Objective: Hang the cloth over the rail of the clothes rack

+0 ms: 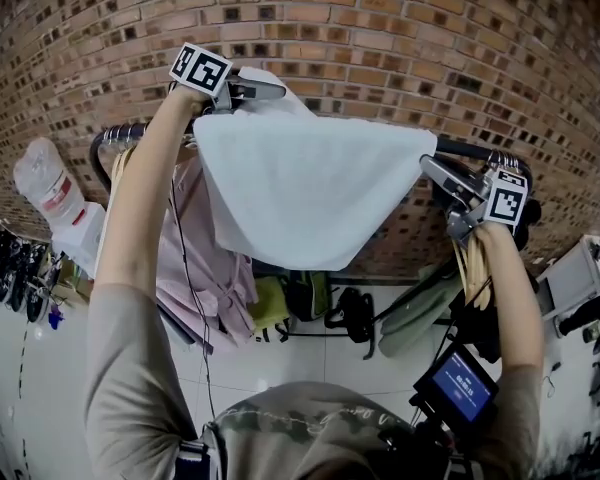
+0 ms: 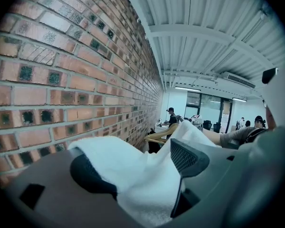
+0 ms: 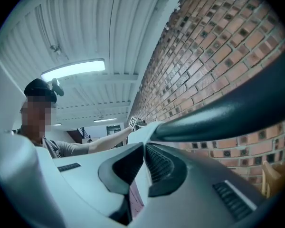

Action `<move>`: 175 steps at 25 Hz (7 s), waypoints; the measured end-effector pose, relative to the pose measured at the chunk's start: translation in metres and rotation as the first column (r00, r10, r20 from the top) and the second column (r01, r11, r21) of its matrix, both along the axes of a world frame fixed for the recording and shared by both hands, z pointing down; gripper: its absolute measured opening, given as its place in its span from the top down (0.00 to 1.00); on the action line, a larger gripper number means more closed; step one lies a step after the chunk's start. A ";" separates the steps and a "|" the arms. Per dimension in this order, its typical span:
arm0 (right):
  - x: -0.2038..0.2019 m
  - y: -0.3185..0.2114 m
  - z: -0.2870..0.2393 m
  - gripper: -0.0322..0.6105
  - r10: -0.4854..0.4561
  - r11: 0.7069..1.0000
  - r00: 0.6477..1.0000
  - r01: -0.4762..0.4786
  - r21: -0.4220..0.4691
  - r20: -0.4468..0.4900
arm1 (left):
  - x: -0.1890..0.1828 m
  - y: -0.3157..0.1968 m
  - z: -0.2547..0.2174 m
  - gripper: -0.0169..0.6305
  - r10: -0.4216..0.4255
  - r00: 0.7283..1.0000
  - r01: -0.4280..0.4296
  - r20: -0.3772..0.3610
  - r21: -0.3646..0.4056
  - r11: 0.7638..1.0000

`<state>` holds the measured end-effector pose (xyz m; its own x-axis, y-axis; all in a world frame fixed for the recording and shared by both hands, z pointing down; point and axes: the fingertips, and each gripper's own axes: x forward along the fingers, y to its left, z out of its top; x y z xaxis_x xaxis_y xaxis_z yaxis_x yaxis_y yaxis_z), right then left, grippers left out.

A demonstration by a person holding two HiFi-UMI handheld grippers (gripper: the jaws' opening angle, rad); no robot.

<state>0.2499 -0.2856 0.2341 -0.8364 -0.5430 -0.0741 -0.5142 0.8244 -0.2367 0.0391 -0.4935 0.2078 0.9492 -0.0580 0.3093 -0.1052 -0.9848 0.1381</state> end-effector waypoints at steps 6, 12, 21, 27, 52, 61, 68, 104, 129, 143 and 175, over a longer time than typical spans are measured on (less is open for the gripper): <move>0.017 0.003 -0.003 0.92 0.036 0.999 0.999 -0.036 0.012 0.021 | -0.007 -0.011 0.009 0.37 -0.052 0.998 0.054 0.047 -0.028 0.998; 0.045 0.010 -0.017 0.92 0.069 0.997 0.992 -0.071 0.022 0.110 | -0.007 -0.016 0.012 0.37 -0.066 0.996 0.069 0.052 -0.055 0.996; 0.042 0.014 -0.020 0.92 0.047 0.998 0.992 -0.051 0.038 0.115 | -0.019 -0.031 0.025 0.37 -0.143 0.983 0.152 0.117 -0.071 0.986; 0.035 0.011 -0.009 0.92 0.024 1.000 0.992 -0.024 0.003 0.124 | -0.023 -0.029 0.041 0.37 -0.135 0.968 0.145 0.210 -0.034 0.989; 0.027 0.007 -0.003 0.92 0.009 1.000 0.995 -0.010 0.012 0.100 | -0.081 0.132 -0.154 0.37 0.043 0.862 0.238 -0.505 0.478 0.845; 0.026 0.008 -0.010 0.92 0.008 0.999 0.997 -0.011 0.037 0.080 | -0.129 0.174 0.018 0.37 -0.131 0.923 0.233 -0.361 0.255 0.938; 0.022 0.002 -0.007 0.92 -0.012 1.000 0.997 0.010 0.028 0.076 | -0.127 0.145 0.066 0.37 -0.220 0.928 0.262 -0.302 0.105 0.959; 0.018 0.005 0.005 0.92 -0.025 1.000 0.999 0.024 0.020 0.040 | -0.124 0.108 0.085 0.95 -0.258 0.928 0.266 -0.267 -0.009 0.964; 0.026 0.005 -0.061 0.92 -0.030 0.993 0.997 0.022 0.115 0.071 | -0.136 0.135 -0.006 0.95 -0.149 0.875 0.169 -0.461 0.003 0.986; 0.048 -0.013 -0.095 0.92 -0.003 0.987 0.924 0.064 -0.145 0.381 | -0.131 0.125 -0.003 0.95 -0.156 0.904 0.166 -0.398 -0.008 0.986; 0.045 0.006 -0.019 0.84 0.213 0.977 0.970 -0.214 0.006 -0.115 | -0.128 0.116 0.000 0.95 -0.208 0.895 0.161 -0.394 -0.148 0.976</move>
<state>0.2947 -0.2798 0.2148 -0.7037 -0.7103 0.0195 -0.7023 0.6911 -0.1708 -0.0893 -0.3775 0.2076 0.9689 -0.2327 -0.0847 -0.1959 -0.9294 0.3128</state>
